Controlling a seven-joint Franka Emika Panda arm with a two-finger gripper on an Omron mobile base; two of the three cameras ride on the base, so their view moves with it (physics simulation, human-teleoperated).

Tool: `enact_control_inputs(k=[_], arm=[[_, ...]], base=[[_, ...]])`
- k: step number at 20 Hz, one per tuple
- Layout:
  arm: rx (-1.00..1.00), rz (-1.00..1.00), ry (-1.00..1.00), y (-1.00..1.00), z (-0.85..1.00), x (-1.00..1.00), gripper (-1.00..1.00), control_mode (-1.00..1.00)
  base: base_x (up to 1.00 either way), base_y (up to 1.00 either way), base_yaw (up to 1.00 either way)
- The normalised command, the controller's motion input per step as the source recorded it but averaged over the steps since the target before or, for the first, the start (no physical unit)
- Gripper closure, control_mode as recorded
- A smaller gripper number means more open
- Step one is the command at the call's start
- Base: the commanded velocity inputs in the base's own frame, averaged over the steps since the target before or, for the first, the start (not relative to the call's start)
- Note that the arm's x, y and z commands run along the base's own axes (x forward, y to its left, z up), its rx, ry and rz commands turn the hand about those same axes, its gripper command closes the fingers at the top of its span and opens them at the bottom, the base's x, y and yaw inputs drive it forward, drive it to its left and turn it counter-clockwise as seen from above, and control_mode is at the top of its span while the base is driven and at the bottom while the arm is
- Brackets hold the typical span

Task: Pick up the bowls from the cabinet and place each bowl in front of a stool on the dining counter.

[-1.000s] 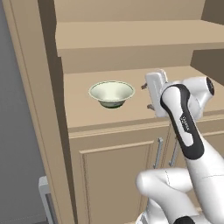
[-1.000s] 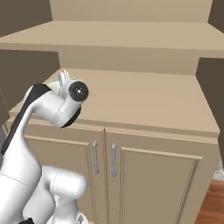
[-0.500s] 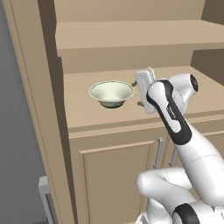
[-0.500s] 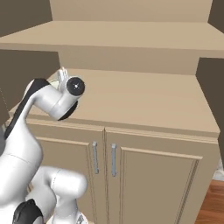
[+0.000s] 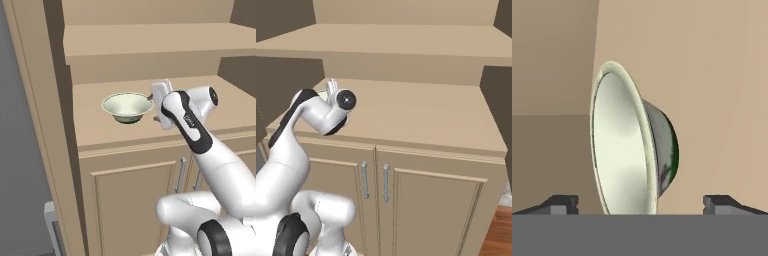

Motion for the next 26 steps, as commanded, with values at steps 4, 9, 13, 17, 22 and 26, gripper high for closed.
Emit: enact_control_inputs(k=[4,9,13,17,22,26], arm=[[0.00,0.00,0.00,0.00,-0.27,0.44,-1.00,-1.00],[0.00,0.00,0.00,0.00,-0.23,0.41,-1.00,-1.00],[0.00,0.00,0.00,0.06,-0.14,0.26,-1.00,-1.00],[0.00,0.00,0.00,0.16,-0.02,0.16,-1.00,-1.00],[0.00,0.00,0.00,0.17,0.00,0.14,1.00,-1.00],[0.00,0.00,0.00,0.20,0.00,0.19,1.00,-1.00]], base=[[0.00,0.00,0.00],[0.00,0.00,0.00],[0.00,0.00,0.00],[0.00,0.00,0.00],[0.00,0.00,0.00],[0.00,0.00,0.00]])
